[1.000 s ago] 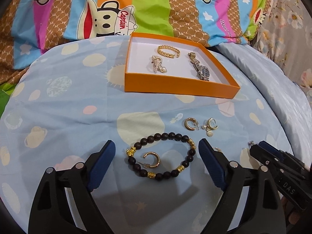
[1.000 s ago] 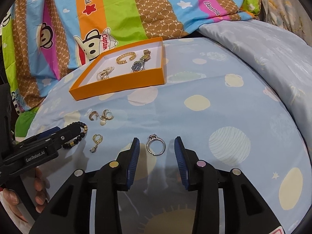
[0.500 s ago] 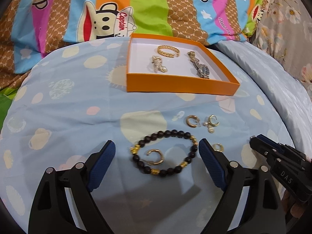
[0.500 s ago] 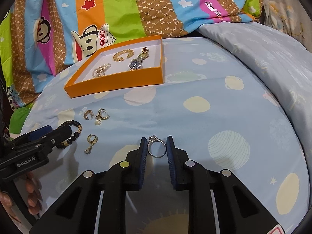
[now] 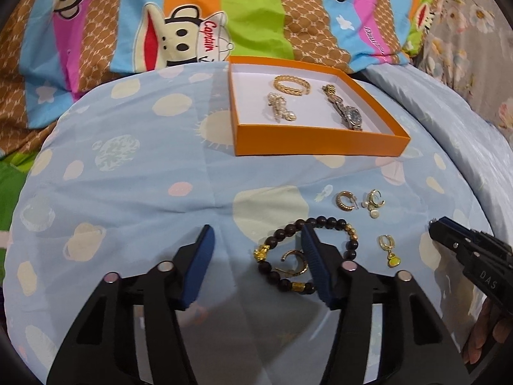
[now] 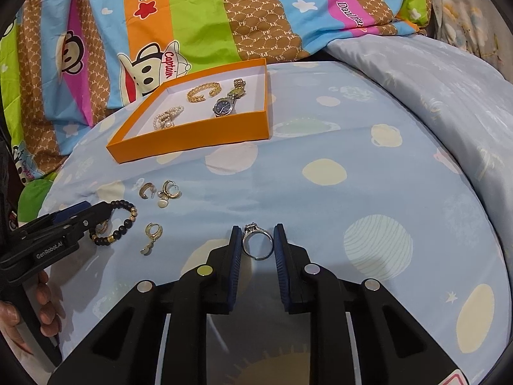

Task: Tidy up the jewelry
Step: 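Grasp the black bead bracelet with the left gripper and lift both items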

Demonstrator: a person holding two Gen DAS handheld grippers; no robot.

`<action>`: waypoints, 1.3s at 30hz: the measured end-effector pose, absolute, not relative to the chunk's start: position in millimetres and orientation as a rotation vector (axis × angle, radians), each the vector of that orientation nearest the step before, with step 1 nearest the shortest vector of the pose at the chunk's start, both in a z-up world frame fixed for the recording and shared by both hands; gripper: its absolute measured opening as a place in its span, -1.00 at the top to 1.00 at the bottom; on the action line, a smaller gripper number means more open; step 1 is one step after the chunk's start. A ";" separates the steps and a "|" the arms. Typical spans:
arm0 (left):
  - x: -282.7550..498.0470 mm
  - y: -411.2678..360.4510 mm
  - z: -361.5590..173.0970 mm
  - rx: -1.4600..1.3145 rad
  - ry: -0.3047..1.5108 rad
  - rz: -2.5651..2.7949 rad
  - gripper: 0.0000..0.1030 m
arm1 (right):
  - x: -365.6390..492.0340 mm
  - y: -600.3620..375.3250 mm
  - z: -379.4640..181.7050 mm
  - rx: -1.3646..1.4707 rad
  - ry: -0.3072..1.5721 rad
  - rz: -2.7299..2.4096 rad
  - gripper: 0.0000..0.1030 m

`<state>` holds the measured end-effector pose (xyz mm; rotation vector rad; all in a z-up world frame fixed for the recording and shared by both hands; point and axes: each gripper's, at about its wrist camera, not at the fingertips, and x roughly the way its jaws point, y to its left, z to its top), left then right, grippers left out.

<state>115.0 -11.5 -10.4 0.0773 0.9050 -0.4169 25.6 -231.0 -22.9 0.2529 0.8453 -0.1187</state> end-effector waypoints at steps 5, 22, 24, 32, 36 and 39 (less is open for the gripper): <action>115.7 -18.1 -10.9 0.084 0.905 -0.460 0.50 | 26.0 -230.6 -23.0 0.256 0.845 -0.118 0.62; 100.1 -32.7 9.6 0.041 0.867 -0.563 0.87 | 25.7 -226.8 -17.0 0.265 0.820 -0.101 0.63; 96.9 -33.4 17.1 0.032 0.859 -0.577 0.87 | 24.8 -225.9 -14.3 0.266 0.813 -0.095 0.63; 80.7 -35.2 56.1 0.012 0.786 -0.627 0.87 | 17.7 -220.0 7.8 0.259 0.763 -0.071 0.63; 73.9 -34.0 76.5 0.007 0.743 -0.643 0.87 | 16.7 -219.3 20.9 0.260 0.738 -0.055 0.63; 74.0 -34.3 89.5 0.012 0.714 -0.647 0.87 | 19.9 -219.5 30.6 0.263 0.719 -0.041 0.63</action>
